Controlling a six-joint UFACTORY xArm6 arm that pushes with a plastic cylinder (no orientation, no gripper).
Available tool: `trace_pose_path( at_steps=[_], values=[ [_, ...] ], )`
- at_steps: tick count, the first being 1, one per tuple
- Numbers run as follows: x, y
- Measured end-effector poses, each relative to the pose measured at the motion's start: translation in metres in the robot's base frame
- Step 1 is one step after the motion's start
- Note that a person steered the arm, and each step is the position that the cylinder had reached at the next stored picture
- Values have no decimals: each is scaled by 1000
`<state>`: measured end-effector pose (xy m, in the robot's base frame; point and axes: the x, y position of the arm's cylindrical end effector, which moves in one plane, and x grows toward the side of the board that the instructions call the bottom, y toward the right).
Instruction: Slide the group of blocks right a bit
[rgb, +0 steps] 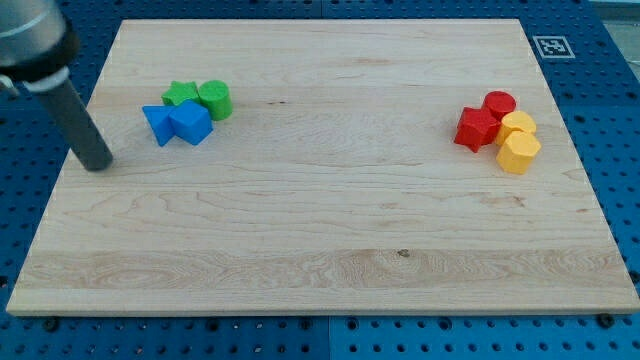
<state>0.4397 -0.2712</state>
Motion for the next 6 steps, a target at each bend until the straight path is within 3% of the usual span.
trace_pose_path(
  at_steps=[1, 2, 6],
  values=[
    [-40, -3],
    [-40, 1],
    [-40, 127]
  ],
)
